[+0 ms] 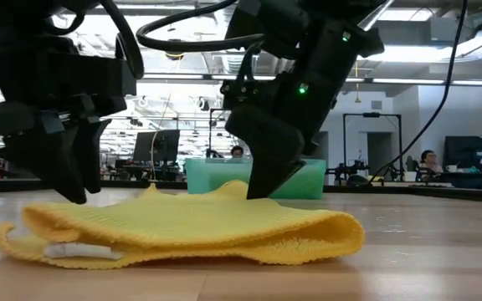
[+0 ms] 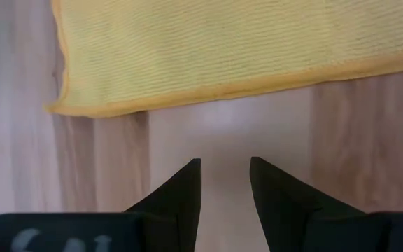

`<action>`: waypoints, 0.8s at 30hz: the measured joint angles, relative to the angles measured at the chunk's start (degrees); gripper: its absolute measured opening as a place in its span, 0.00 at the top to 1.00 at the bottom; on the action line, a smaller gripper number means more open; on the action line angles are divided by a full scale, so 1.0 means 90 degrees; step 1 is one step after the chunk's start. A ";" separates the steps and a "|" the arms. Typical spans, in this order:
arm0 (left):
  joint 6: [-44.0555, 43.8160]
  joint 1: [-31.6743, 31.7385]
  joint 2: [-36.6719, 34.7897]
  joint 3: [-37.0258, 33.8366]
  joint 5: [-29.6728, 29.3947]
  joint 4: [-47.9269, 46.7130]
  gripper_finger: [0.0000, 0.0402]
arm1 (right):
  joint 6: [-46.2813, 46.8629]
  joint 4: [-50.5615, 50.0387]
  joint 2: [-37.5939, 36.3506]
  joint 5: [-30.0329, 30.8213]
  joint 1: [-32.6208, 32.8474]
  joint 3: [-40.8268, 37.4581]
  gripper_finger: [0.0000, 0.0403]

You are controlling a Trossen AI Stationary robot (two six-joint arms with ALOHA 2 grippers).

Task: Roll microfiber towels into tight, uniform cylinder then place into a basket
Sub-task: Fold the yellow microfiber towel

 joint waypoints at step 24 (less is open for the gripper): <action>0.0240 0.0077 -0.0005 0.0002 -0.0260 0.0133 0.71 | 0.1213 -0.1693 -0.0005 0.0699 0.0158 0.0333 0.87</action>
